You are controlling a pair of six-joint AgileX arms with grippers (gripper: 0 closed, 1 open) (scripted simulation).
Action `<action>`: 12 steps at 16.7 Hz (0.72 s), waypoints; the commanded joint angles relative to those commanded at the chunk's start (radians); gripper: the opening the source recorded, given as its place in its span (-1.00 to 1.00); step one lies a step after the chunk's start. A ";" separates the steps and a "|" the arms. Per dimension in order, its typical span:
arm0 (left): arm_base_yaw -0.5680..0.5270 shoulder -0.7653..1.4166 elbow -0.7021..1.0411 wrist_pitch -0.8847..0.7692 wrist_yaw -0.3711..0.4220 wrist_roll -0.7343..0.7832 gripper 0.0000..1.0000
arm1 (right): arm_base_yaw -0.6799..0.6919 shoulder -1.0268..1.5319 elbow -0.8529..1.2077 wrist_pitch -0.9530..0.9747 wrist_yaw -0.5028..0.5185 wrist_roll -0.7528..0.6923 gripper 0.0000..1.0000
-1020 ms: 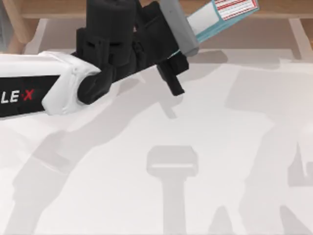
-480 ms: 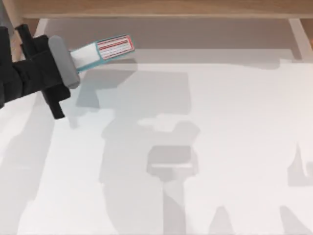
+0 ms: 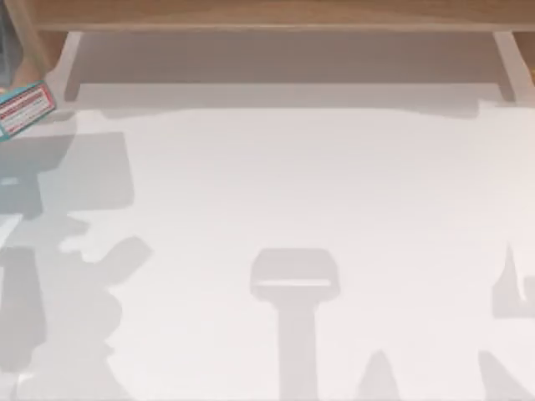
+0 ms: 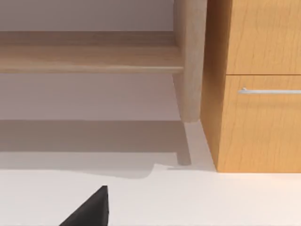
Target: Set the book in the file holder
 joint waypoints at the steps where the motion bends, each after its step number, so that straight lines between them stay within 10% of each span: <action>1: 0.042 0.001 0.005 0.020 0.003 0.031 -1.00 | 0.000 0.000 0.000 0.000 0.000 0.000 1.00; 12: 0.111 0.231 0.252 0.217 0.036 0.269 -1.00 | 0.000 0.000 0.000 0.000 0.000 0.000 1.00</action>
